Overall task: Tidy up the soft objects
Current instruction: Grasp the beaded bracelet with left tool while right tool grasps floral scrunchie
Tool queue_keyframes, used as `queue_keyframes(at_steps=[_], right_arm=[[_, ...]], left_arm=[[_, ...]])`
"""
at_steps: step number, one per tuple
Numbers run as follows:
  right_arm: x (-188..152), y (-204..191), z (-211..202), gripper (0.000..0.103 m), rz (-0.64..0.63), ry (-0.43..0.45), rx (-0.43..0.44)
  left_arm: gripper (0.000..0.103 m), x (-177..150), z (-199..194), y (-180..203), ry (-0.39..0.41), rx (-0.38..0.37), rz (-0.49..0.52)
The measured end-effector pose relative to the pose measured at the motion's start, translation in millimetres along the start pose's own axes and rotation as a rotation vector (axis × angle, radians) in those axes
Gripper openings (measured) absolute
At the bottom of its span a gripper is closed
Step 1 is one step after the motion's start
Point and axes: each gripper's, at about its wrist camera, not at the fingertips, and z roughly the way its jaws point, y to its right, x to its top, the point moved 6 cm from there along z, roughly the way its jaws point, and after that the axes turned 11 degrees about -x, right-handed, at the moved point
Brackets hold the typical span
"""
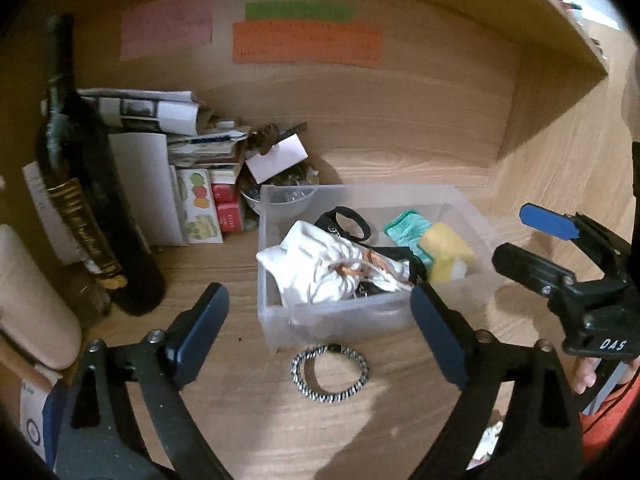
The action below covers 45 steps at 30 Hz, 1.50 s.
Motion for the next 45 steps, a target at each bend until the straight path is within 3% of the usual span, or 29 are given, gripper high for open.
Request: queue_keyframes(at_steps=[9,21,26,29,31,35,37,42,45], right_arm=[[-41.0,-3.1,-33.1,0.088,0.026,-0.024,0.020],[-123.7,-39.5,-33.4,0.086,-0.017,-0.199,0.100],[-135.6,-48.3,-23.1,0.047,-0.029,-0.268,0.145],[-137.5,-51.8,-22.8,0.033,-0.039,-0.278,0.170],[-136.2,-52.3,-24.1,0.017,-0.048,-0.272,0.166],[-125.3,-46.7,-25.1,0.011,-0.050,-0.239,0.145],[-117.6,-41.7,-24.2,0.010,-0.049,-0.218,0.128],[-94.8,-24.8,-20.8,0.009,-0.023,-0.163,0.081],[-82.6,-13.4,-18.4,0.009,0.002,-0.136,0.060]], left_arm=[[0.102,-43.0,-19.6,10.6,-0.016,0.003,-0.004],[0.102,-109.0,-7.2,1.1,-0.146,-0.005,-0.098],[0.102,-113.6,-6.1,-4.3,-0.147,-0.014,-0.120],[0.102,-110.8,-5.2,-8.5,-0.147,-0.024,-0.136],[0.101,-105.9,-3.3,-12.6,-0.143,-0.023,-0.144],[0.082,-95.8,5.6,-21.1,-0.164,-0.021,-0.141],[0.078,-91.0,12.4,-25.9,-0.173,-0.028,-0.149],[0.049,-79.0,35.1,-39.2,-0.211,-0.048,-0.170],[0.039,-76.7,51.1,-44.8,-0.247,-0.052,-0.178]])
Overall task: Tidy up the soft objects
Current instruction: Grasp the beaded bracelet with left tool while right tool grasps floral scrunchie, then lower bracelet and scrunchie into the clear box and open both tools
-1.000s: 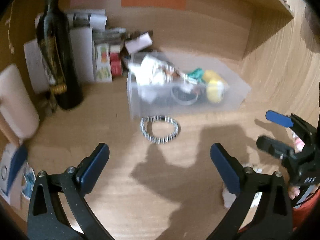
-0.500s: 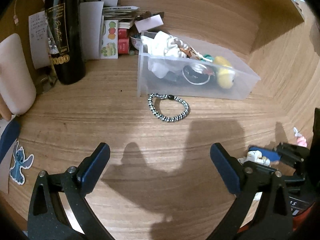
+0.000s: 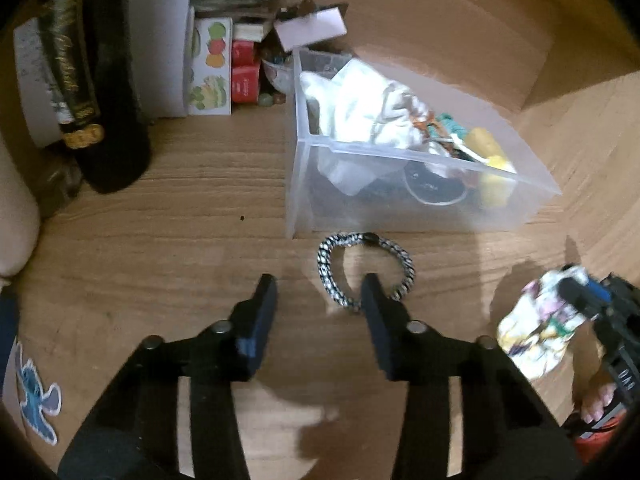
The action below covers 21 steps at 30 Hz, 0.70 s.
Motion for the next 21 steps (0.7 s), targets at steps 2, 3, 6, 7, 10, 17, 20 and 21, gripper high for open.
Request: queue_keyframes(at_steps=[2,3,6,7,10,17,20,21], right_arm=[[7.8,6.1,0.5,0.009,0.012,0.018,-0.013],[11.5,8.8,0.9,0.009,0.020,0.026,-0.019],[21.2,16.0,-0.5,0.009,0.035,0.051,-0.026],[23.7,18.5,-0.9,0.009,0.038,0.058,-0.028],[34.1,21.6,0.1,0.009,0.048,0.078,-0.036],[55.8,30.8,-6.4,0.009,0.055,0.130,-0.055],[65.6,36.6,-9.7,0.009,0.060,0.159,-0.066],[69.3,38.1,-10.7,0.009,0.063,0.169,-0.070]], left_arm=[[0.036,3.3,8.1,-2.1,-0.017,0.023,0.012],[0.032,4.8,11.0,-2.3,-0.019,0.033,0.023],[0.020,8.6,15.9,0.5,-0.025,0.044,0.055],[0.015,9.0,17.2,1.8,-0.028,0.039,0.061],[0.007,8.8,18.4,6.2,-0.027,0.035,0.086],[0.006,7.7,-10.1,32.5,0.053,0.045,0.177],[0.006,13.8,-26.0,43.8,0.092,0.031,0.186],[0.006,15.9,-30.2,45.3,0.103,0.027,0.190]])
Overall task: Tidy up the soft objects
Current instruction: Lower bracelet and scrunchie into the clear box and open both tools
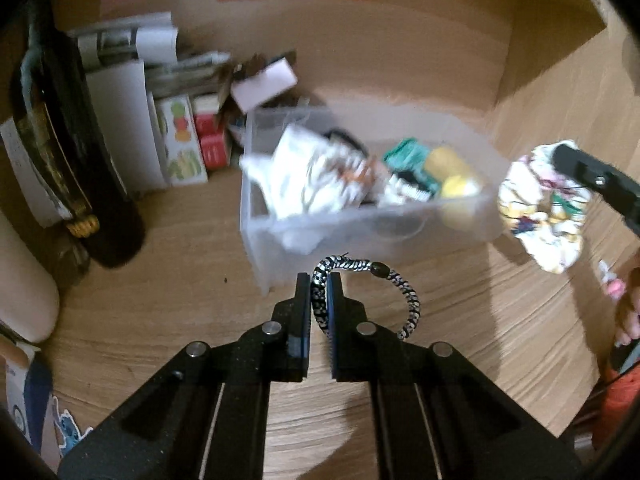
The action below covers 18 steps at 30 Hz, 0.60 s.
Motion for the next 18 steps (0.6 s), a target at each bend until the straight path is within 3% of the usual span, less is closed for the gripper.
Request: queue_keyframes(at_steps=[10,18], right_arm=[[36.7,3.6,7.1,0.009,0.030,0.076,-0.035],[48.7,-8.8,35.4,0.009,0.046,0.071,-0.038]], left_arm=[[0.006,53.3,-37.0,18.9,0.171,-0.017,0.013],[0.006,81.6,-10.8,9.7,0.194,0.033,0.008]])
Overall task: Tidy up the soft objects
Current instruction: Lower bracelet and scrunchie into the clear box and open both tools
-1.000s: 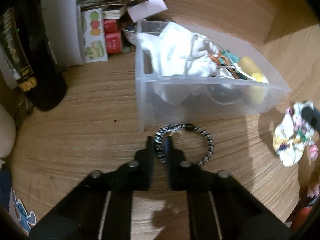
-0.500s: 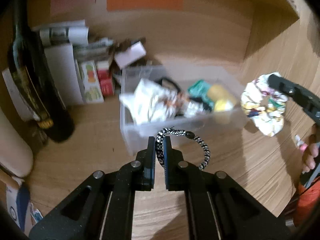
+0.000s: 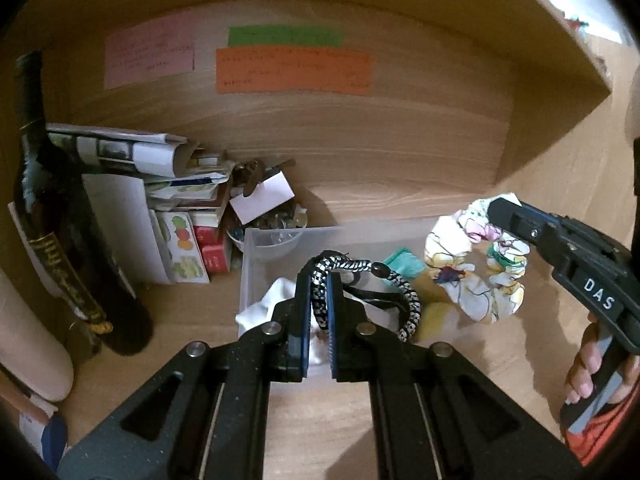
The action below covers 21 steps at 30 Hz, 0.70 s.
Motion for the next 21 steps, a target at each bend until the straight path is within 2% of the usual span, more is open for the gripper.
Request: queue_keyframes(at_steps=[4,12,13,14,15,17,18,20,21], right_arm=[[-6.8,-5.1,23.1,0.009,0.012,-0.043,0.007],[-36.2,-6.6,64.4,0.010,-0.034,-0.194,-0.005],[-38.9,-7.1,67.5,0.010,-0.041,-0.207,-0.009],[-41.9,-7.5,70.4,0.011,-0.049,-0.222,-0.014],[-43.3,-7.4,72.0,0.013,-0.053,-0.228,-0.015],[-44.9,-6.7,72.4,0.027,-0.059,-0.232,-0.027],[-44.8,-5.7,71.5,0.031,-0.061,-0.228,-0.031],[-41.8,-3.5,68.0,0.039,-0.062,-0.211,-0.045],[-39.6,-2.2,65.1,0.040,-0.060,-0.200,-0.049]], left_arm=[[0.006,-4.3,25.4,-7.1,-0.049,0.003,-0.013],[0.007,-12.8,54.0,-4.9,-0.108,0.003,0.014],[0.007,-13.7,55.1,-3.5,-0.112,0.006,0.022],[0.012,-14.7,56.0,-2.3,-0.118,0.008,0.030],[0.018,-15.5,56.6,-1.2,-0.121,0.005,0.034],[0.023,-16.0,54.4,0.6,-0.120,-0.005,0.036],[0.025,-15.6,54.0,0.8,-0.120,-0.009,0.035],[0.025,-14.2,50.5,0.6,-0.115,-0.020,0.027],[0.025,-13.2,48.7,0.7,-0.112,-0.025,0.025]])
